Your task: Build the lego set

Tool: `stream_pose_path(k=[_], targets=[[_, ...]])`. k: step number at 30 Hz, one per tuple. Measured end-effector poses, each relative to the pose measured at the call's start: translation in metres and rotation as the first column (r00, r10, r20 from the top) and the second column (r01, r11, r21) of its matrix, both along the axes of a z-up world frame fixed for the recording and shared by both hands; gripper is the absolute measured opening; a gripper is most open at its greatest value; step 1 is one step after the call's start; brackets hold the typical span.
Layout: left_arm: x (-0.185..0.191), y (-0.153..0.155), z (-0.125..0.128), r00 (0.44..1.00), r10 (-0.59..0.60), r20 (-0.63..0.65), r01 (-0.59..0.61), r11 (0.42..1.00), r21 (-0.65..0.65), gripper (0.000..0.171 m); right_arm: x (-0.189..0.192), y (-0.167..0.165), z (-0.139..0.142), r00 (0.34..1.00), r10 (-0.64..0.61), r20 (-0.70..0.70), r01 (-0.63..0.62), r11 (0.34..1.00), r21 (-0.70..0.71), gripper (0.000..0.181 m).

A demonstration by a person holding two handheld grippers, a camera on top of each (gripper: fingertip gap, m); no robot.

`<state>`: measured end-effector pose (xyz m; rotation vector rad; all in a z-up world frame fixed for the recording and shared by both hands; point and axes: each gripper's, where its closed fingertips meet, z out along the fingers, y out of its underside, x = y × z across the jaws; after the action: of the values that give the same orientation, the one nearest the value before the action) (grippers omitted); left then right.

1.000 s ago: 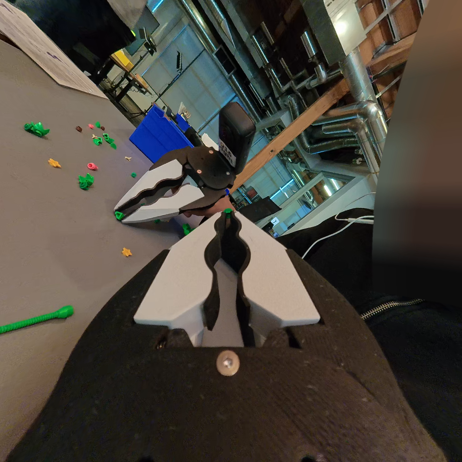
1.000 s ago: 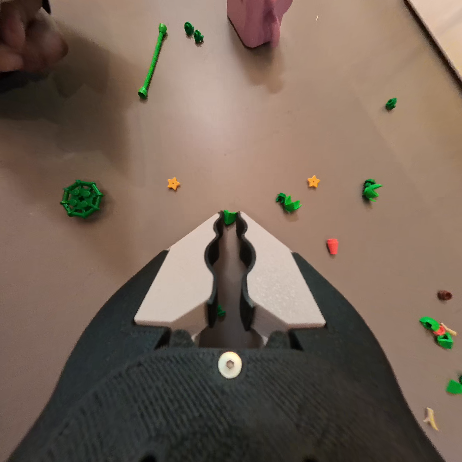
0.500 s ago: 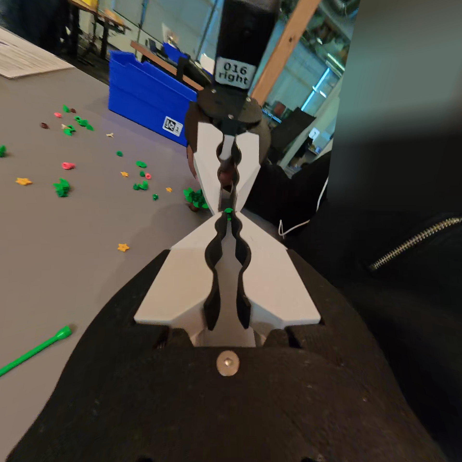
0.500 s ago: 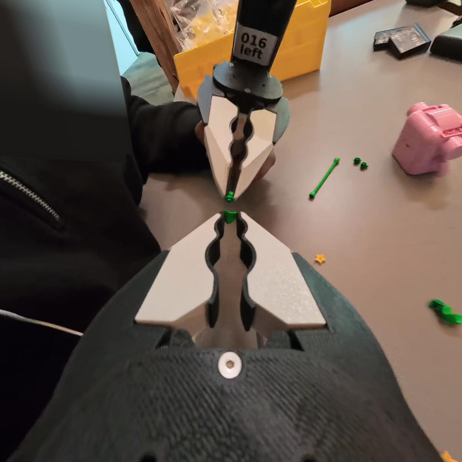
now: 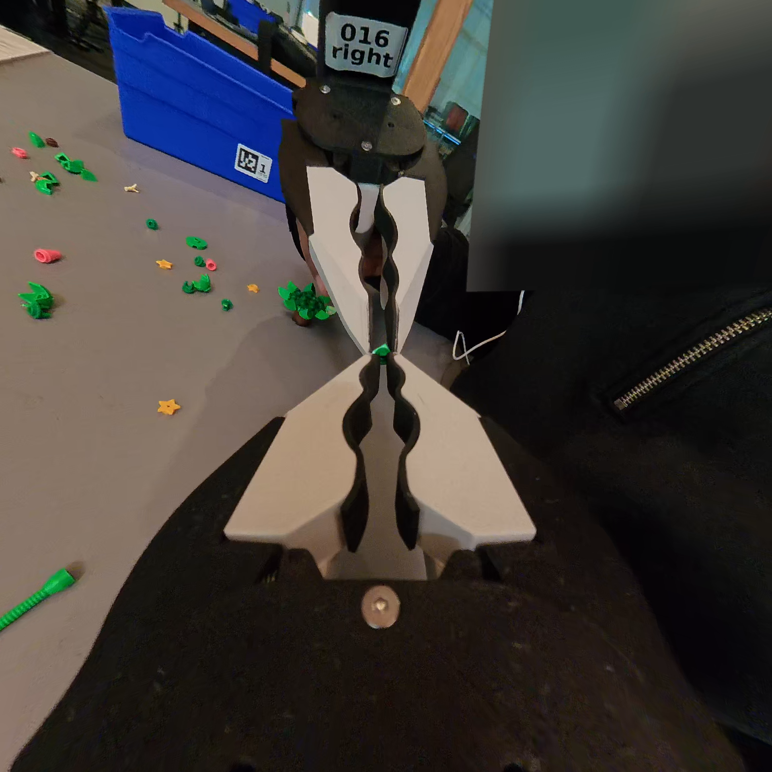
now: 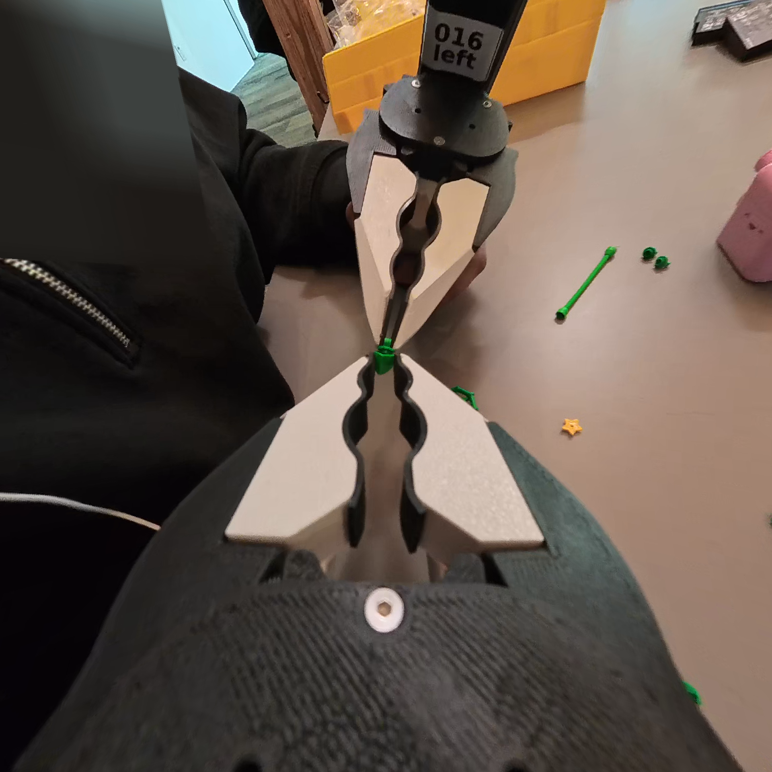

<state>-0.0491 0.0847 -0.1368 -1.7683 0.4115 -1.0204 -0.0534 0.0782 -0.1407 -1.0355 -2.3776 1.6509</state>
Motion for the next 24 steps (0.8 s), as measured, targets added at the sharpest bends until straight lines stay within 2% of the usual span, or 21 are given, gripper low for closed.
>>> stream_pose_path(k=[10,24], targets=[[0.006,-0.004,-0.007,0.995,-0.023,-0.093,0.022,1.0,-0.013,0.0,0.006,-0.004,-0.007,0.998,0.046,0.035,-0.047,0.999,0.006,0.006],[0.017,-0.01,-0.041,0.94,-0.081,-0.33,0.047,0.993,-0.111,0.0,0.016,-0.01,-0.041,0.982,0.083,0.172,-0.105,0.987,0.124,0.005]])
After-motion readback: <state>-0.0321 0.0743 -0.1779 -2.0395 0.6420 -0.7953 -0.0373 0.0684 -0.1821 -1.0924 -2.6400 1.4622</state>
